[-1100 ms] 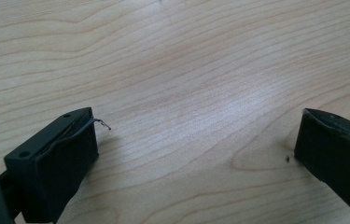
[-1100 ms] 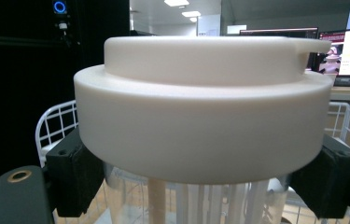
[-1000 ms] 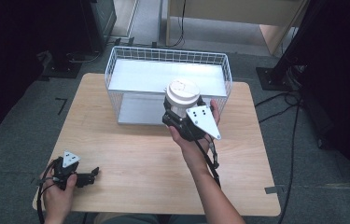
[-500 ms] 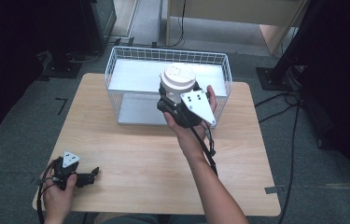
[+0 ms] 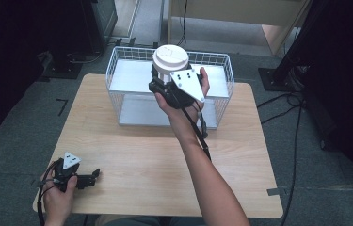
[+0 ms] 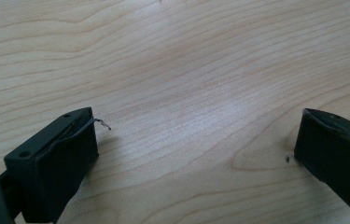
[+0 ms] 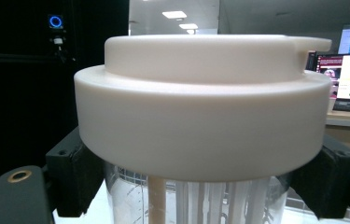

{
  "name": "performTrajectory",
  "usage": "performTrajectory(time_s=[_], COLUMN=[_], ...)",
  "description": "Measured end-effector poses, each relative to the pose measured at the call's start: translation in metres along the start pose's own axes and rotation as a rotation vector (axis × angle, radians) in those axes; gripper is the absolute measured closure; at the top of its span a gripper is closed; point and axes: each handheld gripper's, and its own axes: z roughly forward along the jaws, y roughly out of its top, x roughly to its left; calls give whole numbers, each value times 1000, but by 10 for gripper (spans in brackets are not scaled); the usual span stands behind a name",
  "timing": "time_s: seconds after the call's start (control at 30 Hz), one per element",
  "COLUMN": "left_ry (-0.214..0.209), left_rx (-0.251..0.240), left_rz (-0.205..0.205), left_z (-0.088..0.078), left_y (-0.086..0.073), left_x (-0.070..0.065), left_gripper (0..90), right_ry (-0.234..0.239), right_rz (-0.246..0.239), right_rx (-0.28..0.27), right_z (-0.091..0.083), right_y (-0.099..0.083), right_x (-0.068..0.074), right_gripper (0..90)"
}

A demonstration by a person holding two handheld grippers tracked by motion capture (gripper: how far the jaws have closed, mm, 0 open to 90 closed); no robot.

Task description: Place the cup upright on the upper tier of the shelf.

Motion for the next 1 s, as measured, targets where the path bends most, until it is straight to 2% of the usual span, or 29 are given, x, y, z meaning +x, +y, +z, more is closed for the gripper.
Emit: performTrajectory(time_s=[0.1, 0.4, 0.5, 0.67, 0.7, 0.77, 0.9, 1.0], left_ry=[0, 1, 1, 0, 1, 0, 1, 1], left_rx=[0, -1, -2, -3, -2, -1, -1, -1], left_rz=[1, 0, 0, -2, -1, -1, 0, 0], left_z=[0, 0, 0, 0, 0, 0, 0, 0], left_y=[0, 0, 0, 0, 0, 0, 0, 0], left_x=[0, 0, 0, 0, 0, 0, 0, 0], left_gripper=[0, 0, 0, 0, 0, 0, 0, 0], right_ry=[-22, -72, -106, -136, -145, -155, -176, -162], right_rz=[-9, 1, 5, 9, 29, 33, 33, 42], right_rx=[7, 25, 46, 70, 83, 90, 86, 88], right_z=[19, 52, 67, 78, 83, 88, 94, 97], right_y=[3, 6, 2, -3, -7, -9, -12, -12], right_x=[2, -2, -6, -12, -17, -20, -24, -25], right_gripper=[149, 149, 148, 149, 149, 149, 150, 150])
